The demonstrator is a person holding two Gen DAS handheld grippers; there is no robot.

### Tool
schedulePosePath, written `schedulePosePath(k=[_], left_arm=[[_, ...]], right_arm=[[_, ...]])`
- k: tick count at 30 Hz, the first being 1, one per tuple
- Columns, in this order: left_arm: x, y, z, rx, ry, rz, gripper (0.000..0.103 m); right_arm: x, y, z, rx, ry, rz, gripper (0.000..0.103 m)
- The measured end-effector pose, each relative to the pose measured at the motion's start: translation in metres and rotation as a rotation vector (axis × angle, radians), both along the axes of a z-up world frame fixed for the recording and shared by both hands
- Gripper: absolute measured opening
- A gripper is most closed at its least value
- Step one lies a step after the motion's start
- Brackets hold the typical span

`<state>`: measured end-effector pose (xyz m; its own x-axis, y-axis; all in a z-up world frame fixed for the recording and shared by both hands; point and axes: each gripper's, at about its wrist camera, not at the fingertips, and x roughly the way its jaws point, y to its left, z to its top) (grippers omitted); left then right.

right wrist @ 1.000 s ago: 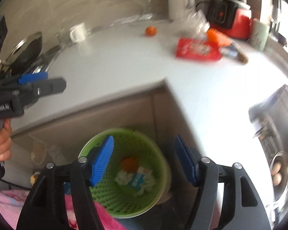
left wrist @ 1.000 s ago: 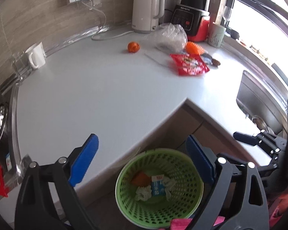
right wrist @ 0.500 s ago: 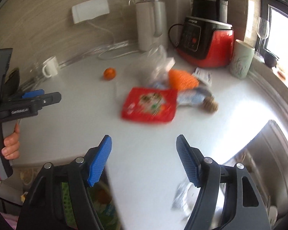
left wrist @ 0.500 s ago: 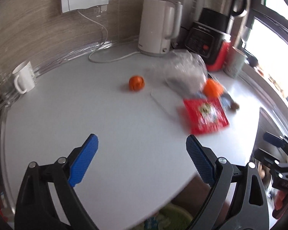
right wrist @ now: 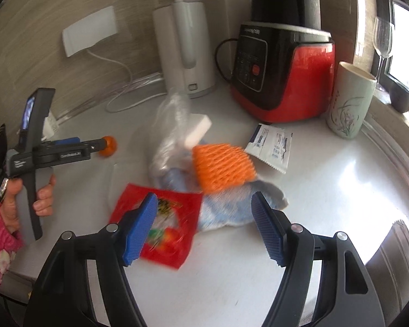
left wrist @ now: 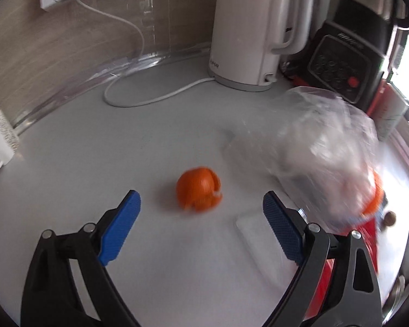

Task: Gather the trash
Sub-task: 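Grasp the tangerine with the left tool while the right tool grasps the orange foam net, then carry the foam net to the green basket and release it with the right tool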

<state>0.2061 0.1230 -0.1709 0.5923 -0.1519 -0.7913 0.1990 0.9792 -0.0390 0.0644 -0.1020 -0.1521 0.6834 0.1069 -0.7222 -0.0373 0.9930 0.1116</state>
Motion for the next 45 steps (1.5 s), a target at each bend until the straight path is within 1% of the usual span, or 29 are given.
schedulePosePath(k=[4,6,8,9,10,11,13,14,17,22,23,24,26,27,29,32,36,40,44,45], left_arm=[[0.022,-0.005,-0.015,0.022,0.018,0.011,0.085],[0.027,-0.007,-0.022,0.034,0.034,0.012,0.079],[0.030,-0.008,-0.028,0.052,0.051,0.016,0.070],[0.029,-0.008,-0.030,0.056,0.058,0.020,0.064],[0.029,-0.009,-0.033,0.061,0.071,0.023,0.062],[0.029,-0.008,-0.033,0.054,0.065,0.026,0.059],[0.029,-0.008,-0.032,0.044,0.062,0.030,0.047],[0.031,-0.009,-0.032,0.047,0.060,0.032,0.036],[0.033,-0.012,-0.029,0.056,0.056,0.023,0.032],[0.028,-0.012,-0.018,0.042,0.042,0.016,0.030],[0.025,-0.011,-0.014,0.039,0.033,0.014,0.030],[0.023,-0.010,-0.009,0.035,0.026,0.012,0.030],[0.018,-0.008,0.001,0.022,0.018,0.011,0.030],[0.015,-0.006,0.006,0.014,0.015,0.012,0.030],[0.004,0.000,0.014,-0.006,0.014,0.020,0.030],[-0.014,0.009,0.023,-0.037,0.012,0.021,0.030],[-0.041,0.018,0.033,-0.049,0.007,0.010,0.030],[-0.079,0.026,0.043,-0.068,0.012,-0.016,0.030],[-0.125,0.038,0.049,-0.117,0.039,-0.044,0.030],[-0.136,0.041,0.050,-0.123,0.043,-0.054,0.030]], right_arm=[[0.016,-0.012,-0.009,0.011,0.009,-0.007,0.071],[0.020,-0.015,-0.011,0.014,0.011,-0.007,0.071],[0.025,-0.018,-0.012,0.019,0.007,-0.006,0.071],[0.027,-0.019,-0.013,0.020,0.006,-0.007,0.071],[0.030,-0.020,-0.014,0.023,0.006,-0.005,0.071],[0.032,-0.021,-0.014,0.024,0.007,-0.004,0.071],[0.037,-0.022,-0.016,0.025,0.007,0.001,0.071],[0.039,-0.023,-0.017,0.024,0.006,0.004,0.071],[0.046,-0.023,-0.021,0.016,0.009,0.005,0.071],[0.065,-0.017,-0.030,-0.008,0.027,0.019,0.071],[0.070,-0.015,-0.032,-0.014,0.033,0.027,0.071],[0.074,-0.011,-0.035,-0.024,0.041,0.034,0.068],[0.081,-0.005,-0.040,-0.038,0.058,0.054,0.041],[0.084,-0.002,-0.042,-0.041,0.071,0.068,0.036],[0.082,0.004,-0.040,-0.060,0.058,0.074,0.013],[0.075,0.008,-0.029,-0.068,0.032,0.072,0.011],[0.060,0.014,-0.013,-0.072,0.006,0.066,0.011],[0.030,0.026,0.009,-0.057,-0.023,0.072,0.011],[-0.012,0.048,0.026,-0.030,-0.039,0.095,0.011],[-0.027,0.054,0.030,-0.005,-0.037,0.105,0.011]])
